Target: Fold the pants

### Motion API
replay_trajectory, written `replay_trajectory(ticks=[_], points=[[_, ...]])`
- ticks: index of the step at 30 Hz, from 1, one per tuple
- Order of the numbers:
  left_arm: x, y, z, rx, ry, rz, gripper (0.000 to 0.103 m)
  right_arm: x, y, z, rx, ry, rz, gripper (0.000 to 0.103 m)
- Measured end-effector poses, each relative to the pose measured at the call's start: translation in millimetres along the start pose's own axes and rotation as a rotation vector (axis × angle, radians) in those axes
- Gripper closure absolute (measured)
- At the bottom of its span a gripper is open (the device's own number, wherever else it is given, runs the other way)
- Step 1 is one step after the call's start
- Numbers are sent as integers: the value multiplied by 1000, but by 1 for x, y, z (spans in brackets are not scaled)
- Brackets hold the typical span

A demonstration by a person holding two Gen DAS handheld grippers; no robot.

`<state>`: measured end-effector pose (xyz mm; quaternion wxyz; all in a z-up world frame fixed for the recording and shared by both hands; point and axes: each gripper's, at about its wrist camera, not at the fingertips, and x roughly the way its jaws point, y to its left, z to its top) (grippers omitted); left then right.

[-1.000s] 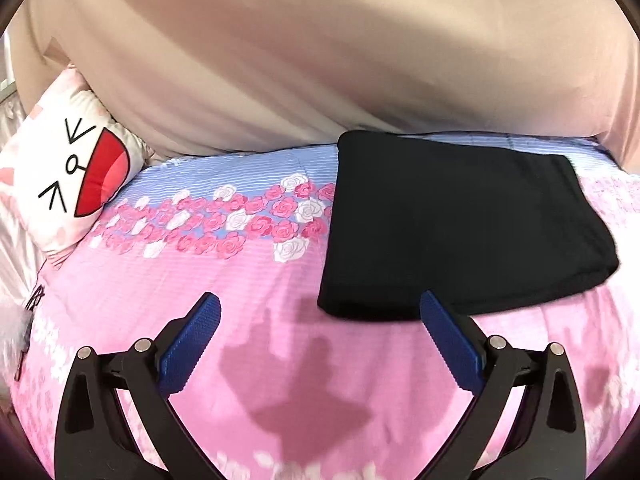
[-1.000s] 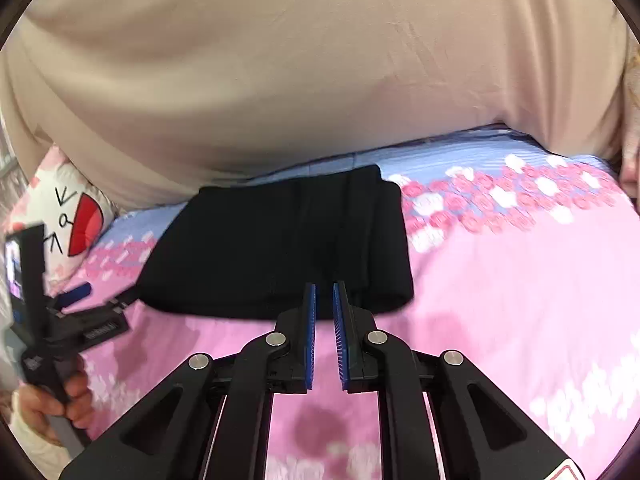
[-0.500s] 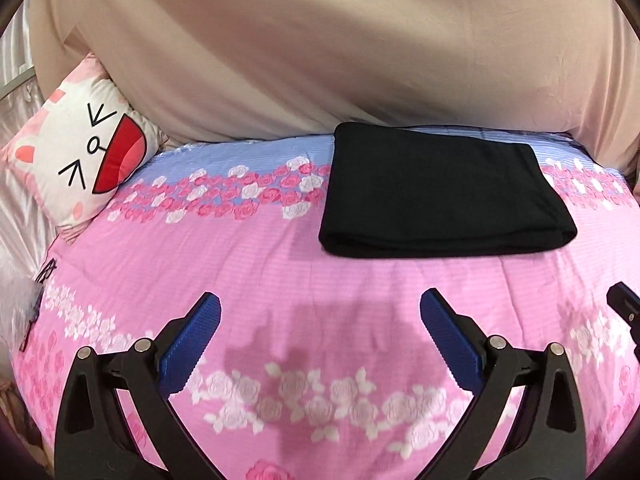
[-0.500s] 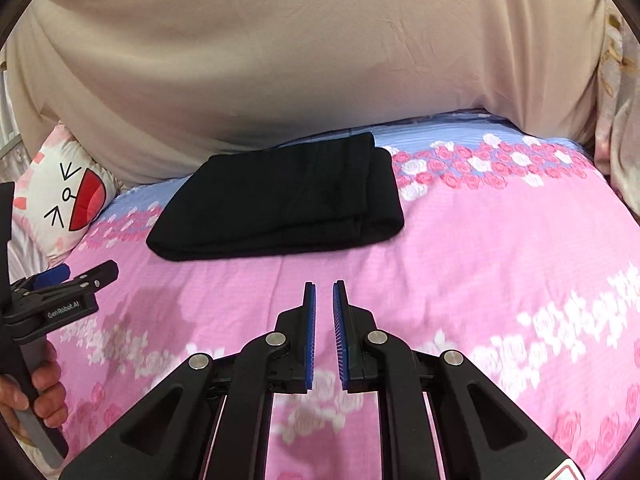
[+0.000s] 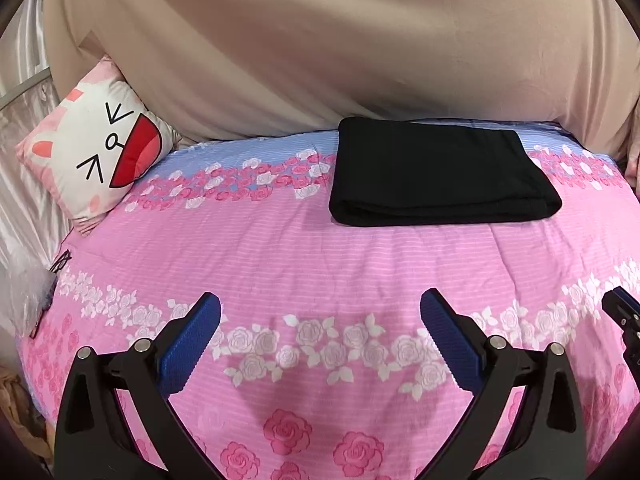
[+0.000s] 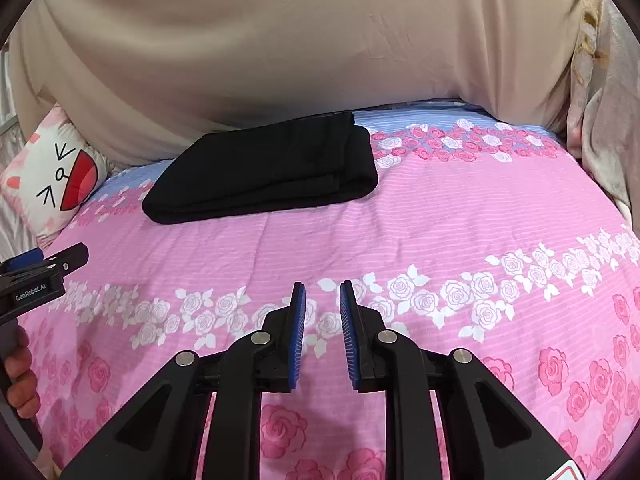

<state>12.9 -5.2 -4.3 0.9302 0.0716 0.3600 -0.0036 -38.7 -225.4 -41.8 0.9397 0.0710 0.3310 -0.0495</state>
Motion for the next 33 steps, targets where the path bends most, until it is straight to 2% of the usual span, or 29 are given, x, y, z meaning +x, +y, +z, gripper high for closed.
replay_trajectory(ticks=[3, 7, 10, 19, 27, 33], points=[[-5, -3, -1, 4, -12, 3, 5, -1, 4, 0, -2, 4, 12, 84], [-14, -9, -2, 27, -46, 22, 5, -7, 15, 1, -18, -12, 28, 74], [-17, -11, -2, 32, -52, 1, 5, -11, 23, 4, -32, -20, 40, 74], [-14, -17, 3, 10, -29, -61, 5, -13, 33, 11, -18, -29, 50, 70], [-3, -25, 2, 18, 1, -74, 5, -9, 35, 14, -20, -23, 44, 68], [-4, -23, 0, 15, 1, -74, 5, -15, 37, 14, -28, -40, 34, 57]])
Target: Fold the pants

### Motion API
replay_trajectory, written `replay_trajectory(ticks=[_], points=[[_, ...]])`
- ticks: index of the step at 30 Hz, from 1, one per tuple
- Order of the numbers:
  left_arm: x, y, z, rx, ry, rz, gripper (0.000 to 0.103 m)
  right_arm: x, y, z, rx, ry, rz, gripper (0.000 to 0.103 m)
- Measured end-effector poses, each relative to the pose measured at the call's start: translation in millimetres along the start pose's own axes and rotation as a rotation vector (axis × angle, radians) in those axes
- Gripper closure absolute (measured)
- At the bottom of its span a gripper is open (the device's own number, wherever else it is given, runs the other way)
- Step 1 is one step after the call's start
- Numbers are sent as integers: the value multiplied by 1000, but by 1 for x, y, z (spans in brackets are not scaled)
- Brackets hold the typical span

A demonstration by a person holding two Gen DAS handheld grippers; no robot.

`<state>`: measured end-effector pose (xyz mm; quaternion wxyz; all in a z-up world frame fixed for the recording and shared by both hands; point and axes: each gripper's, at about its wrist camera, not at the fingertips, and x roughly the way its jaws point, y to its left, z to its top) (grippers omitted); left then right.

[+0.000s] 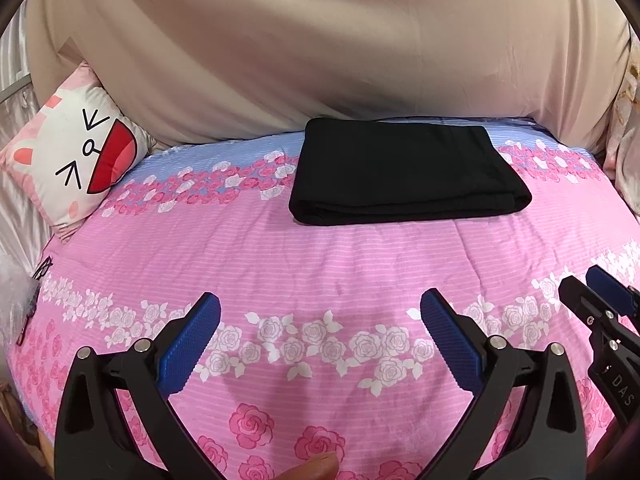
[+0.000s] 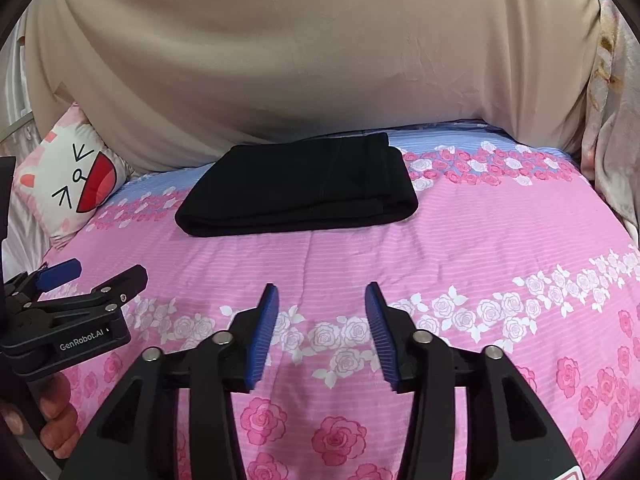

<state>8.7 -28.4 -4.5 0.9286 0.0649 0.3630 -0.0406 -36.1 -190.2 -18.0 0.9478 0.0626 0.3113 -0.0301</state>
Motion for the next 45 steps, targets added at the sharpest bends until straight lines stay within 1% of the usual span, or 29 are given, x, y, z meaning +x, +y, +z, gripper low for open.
replay_trajectory(ticks=[9, 20, 38, 45], points=[[-6, 6, -5, -4, -4, -3, 5, -9, 11, -1, -16, -16, -6, 57], [-10, 12, -6, -5, -4, 3, 5, -10, 19, -2, -25, -14, -5, 57], [-6, 13, -3, 1, 5, -9, 5, -3, 17, 0, -16, -4, -19, 57], [-2, 15, -2, -2, 17, -28, 5, -3, 18, -1, -13, -3, -25, 57]])
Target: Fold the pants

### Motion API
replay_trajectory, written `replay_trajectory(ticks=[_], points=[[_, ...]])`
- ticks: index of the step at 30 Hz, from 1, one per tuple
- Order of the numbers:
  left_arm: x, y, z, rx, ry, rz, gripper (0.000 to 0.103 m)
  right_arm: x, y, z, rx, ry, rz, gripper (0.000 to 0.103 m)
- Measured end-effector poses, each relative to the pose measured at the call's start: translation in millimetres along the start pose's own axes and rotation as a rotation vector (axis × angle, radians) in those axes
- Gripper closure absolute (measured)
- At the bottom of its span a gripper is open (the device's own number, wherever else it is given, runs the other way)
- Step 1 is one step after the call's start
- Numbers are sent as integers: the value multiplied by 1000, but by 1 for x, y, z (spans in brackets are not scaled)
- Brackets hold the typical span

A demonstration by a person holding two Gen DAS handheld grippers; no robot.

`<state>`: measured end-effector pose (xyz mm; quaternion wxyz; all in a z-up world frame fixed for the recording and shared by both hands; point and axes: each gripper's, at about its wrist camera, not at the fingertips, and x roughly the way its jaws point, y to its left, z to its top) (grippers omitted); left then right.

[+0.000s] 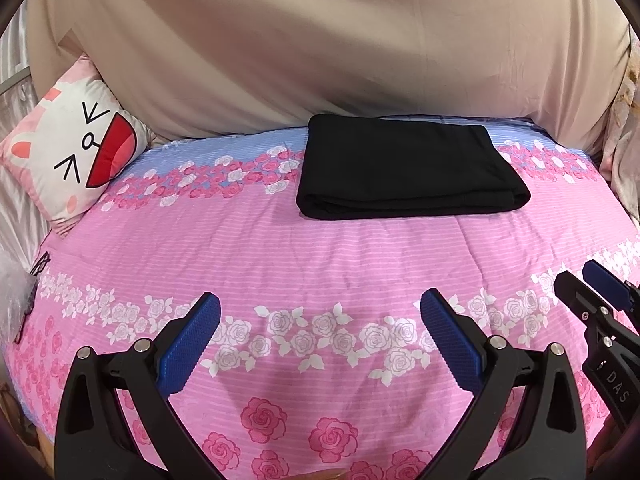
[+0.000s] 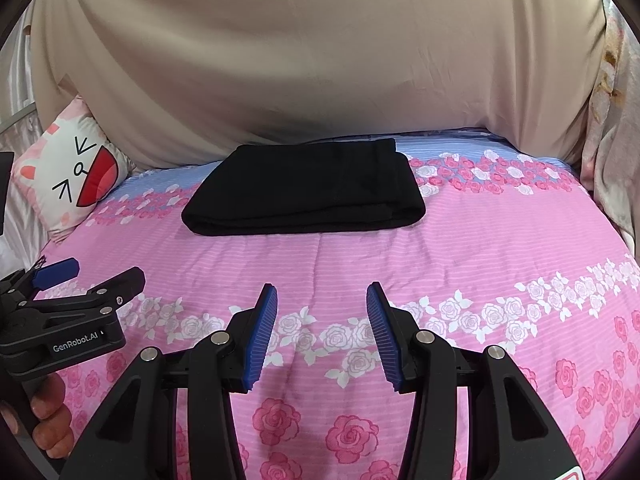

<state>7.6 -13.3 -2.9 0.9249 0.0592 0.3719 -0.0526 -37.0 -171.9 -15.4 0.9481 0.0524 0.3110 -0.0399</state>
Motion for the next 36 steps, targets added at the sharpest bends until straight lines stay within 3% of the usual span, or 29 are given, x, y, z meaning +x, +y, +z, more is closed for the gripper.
replay_trajectory(ticks=[36], points=[[0, -1, -2, -1, -3, 8, 5, -4, -1, -1, 3, -6, -4, 57]])
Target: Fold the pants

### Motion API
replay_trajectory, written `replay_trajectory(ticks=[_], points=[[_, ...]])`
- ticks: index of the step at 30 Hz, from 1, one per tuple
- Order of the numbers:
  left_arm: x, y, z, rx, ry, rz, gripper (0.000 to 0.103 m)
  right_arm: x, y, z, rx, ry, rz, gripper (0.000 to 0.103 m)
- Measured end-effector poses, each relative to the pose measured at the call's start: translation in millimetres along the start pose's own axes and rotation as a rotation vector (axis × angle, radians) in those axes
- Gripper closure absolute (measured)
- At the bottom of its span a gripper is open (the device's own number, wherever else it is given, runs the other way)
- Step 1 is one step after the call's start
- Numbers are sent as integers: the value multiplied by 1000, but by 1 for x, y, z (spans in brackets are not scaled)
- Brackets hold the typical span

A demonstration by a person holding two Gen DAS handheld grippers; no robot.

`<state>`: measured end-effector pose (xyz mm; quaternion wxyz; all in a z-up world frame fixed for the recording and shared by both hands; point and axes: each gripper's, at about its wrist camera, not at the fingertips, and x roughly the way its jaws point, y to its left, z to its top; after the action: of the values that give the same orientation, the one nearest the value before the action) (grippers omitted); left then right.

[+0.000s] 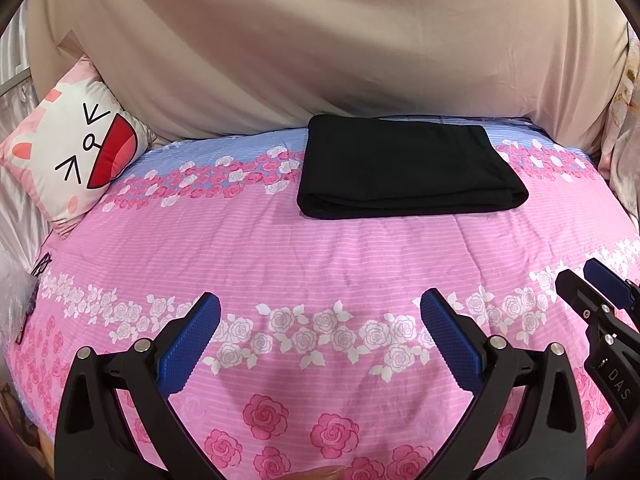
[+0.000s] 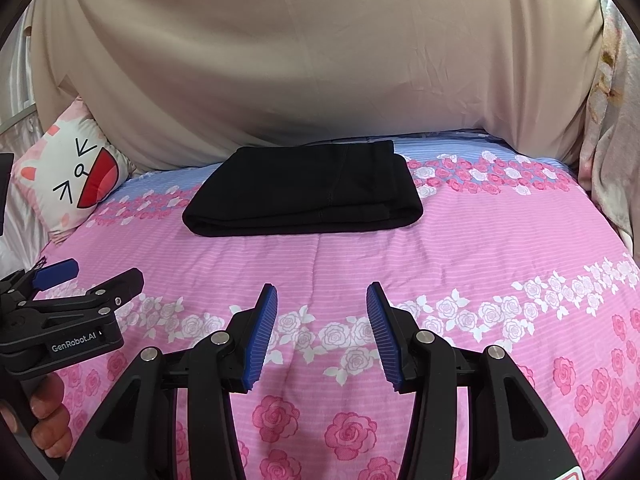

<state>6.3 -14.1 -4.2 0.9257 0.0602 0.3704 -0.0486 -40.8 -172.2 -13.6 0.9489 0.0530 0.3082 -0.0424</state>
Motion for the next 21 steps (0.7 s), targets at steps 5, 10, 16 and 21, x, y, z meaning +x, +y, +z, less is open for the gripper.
replay_trajectory(ticks=[5, 10, 16, 21], points=[[-2, -1, 0, 6, -1, -6, 5, 0, 0, 0, -1, 2, 2, 57], [2, 0, 0, -13, 30, -33, 6, -1, 0, 0, -2, 3, 3, 57], [0, -2, 0, 25, 11, 26, 5, -3, -1, 0, 4, 1, 0, 57], [-7, -4, -2, 35, -15, 36, 5, -4, 0, -1, 2, 2, 2, 57]])
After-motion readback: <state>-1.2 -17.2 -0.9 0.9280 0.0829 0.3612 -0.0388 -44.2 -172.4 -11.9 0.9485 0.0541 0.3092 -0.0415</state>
